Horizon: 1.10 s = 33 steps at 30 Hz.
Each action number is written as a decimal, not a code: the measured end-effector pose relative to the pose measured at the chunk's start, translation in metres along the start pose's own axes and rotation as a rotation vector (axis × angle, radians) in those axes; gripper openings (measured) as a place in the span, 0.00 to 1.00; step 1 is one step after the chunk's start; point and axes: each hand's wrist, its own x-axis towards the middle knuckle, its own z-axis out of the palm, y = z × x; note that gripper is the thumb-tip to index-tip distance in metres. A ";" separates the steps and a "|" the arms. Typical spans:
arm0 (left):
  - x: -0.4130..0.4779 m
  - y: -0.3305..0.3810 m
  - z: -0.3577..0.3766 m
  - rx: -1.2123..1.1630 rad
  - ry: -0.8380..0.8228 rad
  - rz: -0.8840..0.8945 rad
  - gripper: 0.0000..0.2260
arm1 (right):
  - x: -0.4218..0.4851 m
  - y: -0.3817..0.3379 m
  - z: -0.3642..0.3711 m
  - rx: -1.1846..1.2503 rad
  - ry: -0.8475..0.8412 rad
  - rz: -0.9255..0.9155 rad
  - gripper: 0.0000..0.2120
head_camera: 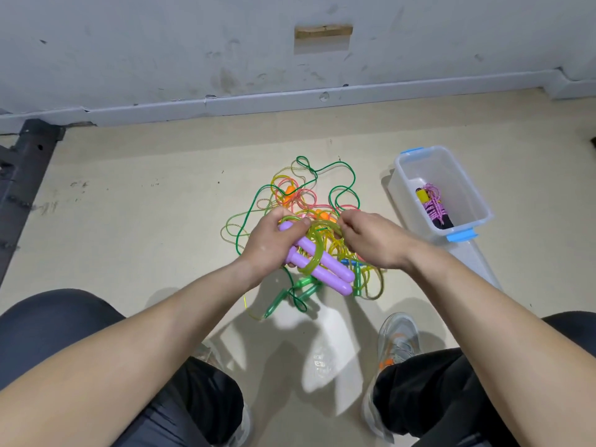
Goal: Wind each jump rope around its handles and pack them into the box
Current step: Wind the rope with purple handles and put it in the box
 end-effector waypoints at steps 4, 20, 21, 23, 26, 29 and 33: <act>0.001 0.004 0.000 -0.047 0.004 -0.027 0.14 | -0.004 -0.004 -0.001 0.442 -0.078 0.001 0.17; -0.015 -0.011 0.024 0.199 0.164 -0.118 0.17 | -0.003 -0.006 0.034 -0.110 0.014 -0.166 0.20; -0.016 -0.013 0.024 0.206 0.149 -0.136 0.18 | -0.004 -0.006 0.034 -0.141 0.014 -0.173 0.20; -0.016 -0.014 0.024 0.230 0.114 -0.147 0.18 | -0.004 -0.006 0.032 -0.140 -0.008 -0.162 0.21; -0.020 -0.011 0.024 0.306 0.075 -0.109 0.16 | -0.001 -0.004 0.019 -0.107 -0.108 -0.113 0.25; -0.030 -0.010 0.027 0.403 0.018 -0.024 0.13 | 0.002 0.004 0.003 -0.018 -0.147 -0.089 0.31; -0.041 -0.017 0.033 0.327 -0.053 0.006 0.12 | 0.004 0.007 -0.001 0.150 -0.106 0.007 0.27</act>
